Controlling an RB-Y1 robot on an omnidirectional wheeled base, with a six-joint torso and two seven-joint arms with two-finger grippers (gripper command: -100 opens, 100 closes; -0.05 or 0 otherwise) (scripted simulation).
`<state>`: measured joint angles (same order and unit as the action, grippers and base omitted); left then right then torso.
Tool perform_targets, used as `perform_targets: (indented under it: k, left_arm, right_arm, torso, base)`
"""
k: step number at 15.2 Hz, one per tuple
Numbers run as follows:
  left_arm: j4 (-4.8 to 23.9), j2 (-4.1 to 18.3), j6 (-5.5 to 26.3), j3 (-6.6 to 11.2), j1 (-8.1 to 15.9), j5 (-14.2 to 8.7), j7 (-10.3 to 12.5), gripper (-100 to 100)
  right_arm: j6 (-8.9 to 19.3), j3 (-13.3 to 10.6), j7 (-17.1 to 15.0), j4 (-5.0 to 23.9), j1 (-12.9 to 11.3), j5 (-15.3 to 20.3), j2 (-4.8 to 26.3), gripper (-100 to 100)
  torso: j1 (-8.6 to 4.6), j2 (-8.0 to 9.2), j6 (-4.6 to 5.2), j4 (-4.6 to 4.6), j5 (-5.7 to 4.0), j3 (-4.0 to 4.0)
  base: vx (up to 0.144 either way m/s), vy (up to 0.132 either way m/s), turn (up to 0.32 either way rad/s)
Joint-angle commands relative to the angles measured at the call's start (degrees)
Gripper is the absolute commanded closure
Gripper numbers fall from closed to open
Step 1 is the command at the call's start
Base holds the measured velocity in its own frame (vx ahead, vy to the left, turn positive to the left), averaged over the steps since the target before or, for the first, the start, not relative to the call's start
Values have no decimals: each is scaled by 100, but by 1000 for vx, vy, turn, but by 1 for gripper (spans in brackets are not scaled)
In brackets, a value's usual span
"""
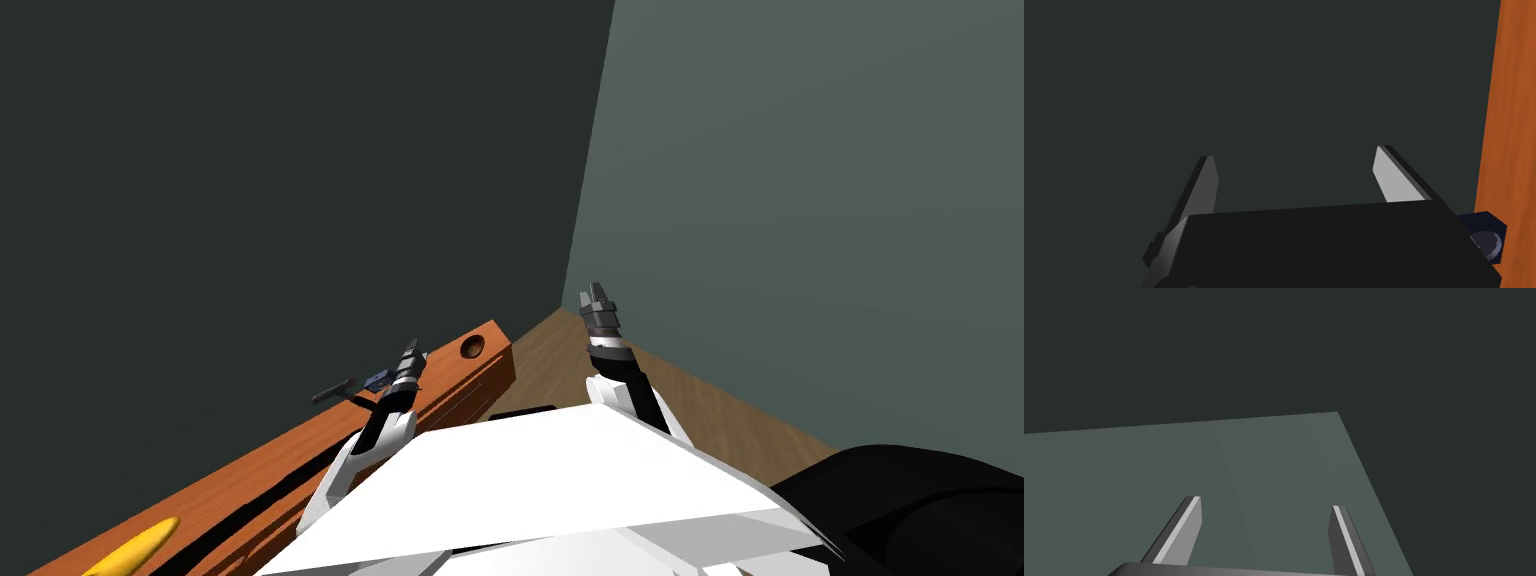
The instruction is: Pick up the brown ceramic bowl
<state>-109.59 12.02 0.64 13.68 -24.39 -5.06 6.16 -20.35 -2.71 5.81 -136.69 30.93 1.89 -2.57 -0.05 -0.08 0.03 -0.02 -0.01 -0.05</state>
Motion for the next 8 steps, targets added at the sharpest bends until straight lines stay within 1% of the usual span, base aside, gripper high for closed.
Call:
perform_targets:
  k: [1, 2, 3, 4, 5, 6, 7, 8]
  left_arm:
    - [108, -3, 194, 70, 12, -5, 15, -100]
    - [272, -4, 362, 161, 64, -11, 30, -100]
    - [272, -4, 412, 161, 64, -11, 30, -100]
    - [437, -9, 577, 253, 117, -17, 45, -100]
    - [437, -9, 633, 253, 117, -17, 45, -100]
    - [603, -17, 783, 346, 171, -23, 60, -100]
    - [603, -17, 854, 346, 171, -23, 60, -100]
    - [769, -28, 1065, 438, 224, -29, 74, -100]
  right_arm:
    - [0, 0, 0, 0, 0, 0, 0, 0]
    - [0, 0, 0, 0, 0, 0, 0, 0]
    - [0, 0, 0, 0, 0, 0, 0, 0]
    - [0, 0, 0, 0, 0, 0, 0, 0]
    - [0, 0, 0, 0, 0, 0, 0, 0]
    - [0, 0, 0, 0, 0, 0, 0, 0]
    - [0, 0, 0, 0, 0, 0, 0, 0]
    - [0, 0, 0, 0, 0, 0, 0, 0]
  torso:
    - [0, 0, 0, 0, 0, 0]
    - [-1, 0, 0, 0, 0, 0]
    - [-1, 0, 0, 0, -1, 0]
    - [-1, 0, -1, 0, -1, 0]
    - [-1, -1, 2, 0, 0, -1]
    - [0, -1, -1, 0, -1, 0]
    - [-1, -2, 2, 0, -1, -1]
    - [0, -1, 0, 0, -1, -1]
  base:
    - [16, -13, -209]
    - [18, -14, -247]
    - [19, -9, -198]
    - [21, -10, -245]
    - [20, -8, -222]
    - [22, -8, -279]
    - [19, -6, -223]
    - [17, -11, -254]
